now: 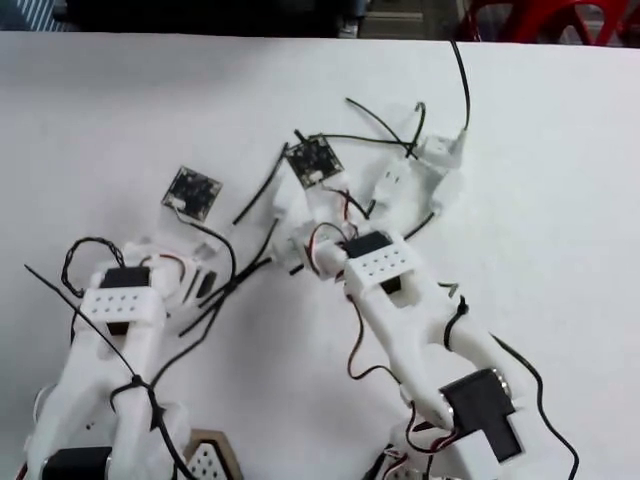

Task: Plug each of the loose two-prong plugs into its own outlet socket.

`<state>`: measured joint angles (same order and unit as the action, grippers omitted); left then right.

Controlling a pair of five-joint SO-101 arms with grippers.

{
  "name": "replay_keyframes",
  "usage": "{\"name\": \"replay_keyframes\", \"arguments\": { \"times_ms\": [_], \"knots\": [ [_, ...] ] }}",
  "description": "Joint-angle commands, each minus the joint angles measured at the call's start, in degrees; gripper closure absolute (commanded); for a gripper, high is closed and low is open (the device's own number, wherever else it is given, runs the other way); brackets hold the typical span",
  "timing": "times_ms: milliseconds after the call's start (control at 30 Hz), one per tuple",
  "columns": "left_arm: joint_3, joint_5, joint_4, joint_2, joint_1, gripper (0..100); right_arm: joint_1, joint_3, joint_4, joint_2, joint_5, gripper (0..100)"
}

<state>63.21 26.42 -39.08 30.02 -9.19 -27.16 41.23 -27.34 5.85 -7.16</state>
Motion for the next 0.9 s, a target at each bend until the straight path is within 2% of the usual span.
{"name": "replay_keyframes", "arguments": {
  "times_ms": [0,100,200,400,533,867],
  "knots": [
    [-0.26,-0.79,1.23,2.07,-0.31,75,-0.13,-0.62,0.66,-0.48,0.18,98.1],
    [-0.26,-0.79,1.23,2.07,-0.31,75,-0.13,-0.62,0.48,-0.48,-0.35,98.1],
    [-0.26,-0.79,1.23,2.07,-0.31,75,-0.13,-2.11,-1.71,-0.57,-4.22,98.1],
    [-0.26,-0.79,1.23,2.07,-0.31,75,-0.84,-13.63,-16.31,-4.00,-4.48,98.1],
    [-0.26,-0.79,1.14,2.07,-0.31,75,-1.36,-19.87,-21.85,-8.31,-4.48,98.1],
    [-0.26,-0.79,1.14,2.07,-0.31,75,-1.36,-22.24,-23.08,-16.04,-4.48,98.1]
  ]
}}
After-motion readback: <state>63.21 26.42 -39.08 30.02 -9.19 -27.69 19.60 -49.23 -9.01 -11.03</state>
